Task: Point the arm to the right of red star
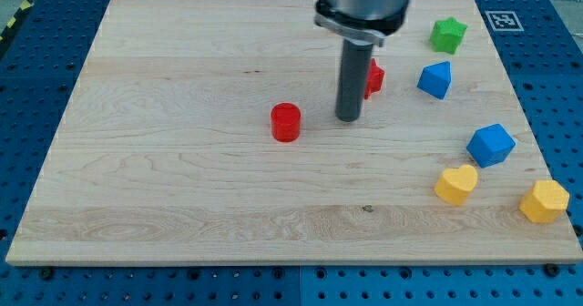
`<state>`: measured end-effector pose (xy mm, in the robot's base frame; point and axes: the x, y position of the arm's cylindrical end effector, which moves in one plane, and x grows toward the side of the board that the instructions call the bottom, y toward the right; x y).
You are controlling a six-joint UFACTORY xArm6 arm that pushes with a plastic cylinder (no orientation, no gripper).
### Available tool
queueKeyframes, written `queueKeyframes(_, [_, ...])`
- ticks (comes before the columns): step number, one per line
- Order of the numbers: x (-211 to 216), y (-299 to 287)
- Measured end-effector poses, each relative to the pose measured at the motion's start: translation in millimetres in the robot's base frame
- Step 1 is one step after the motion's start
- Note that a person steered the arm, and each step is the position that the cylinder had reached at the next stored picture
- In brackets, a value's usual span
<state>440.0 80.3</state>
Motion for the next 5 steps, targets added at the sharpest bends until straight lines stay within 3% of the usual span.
queueKeyframes(4, [0, 52])
queueKeyframes(5, [-17, 56])
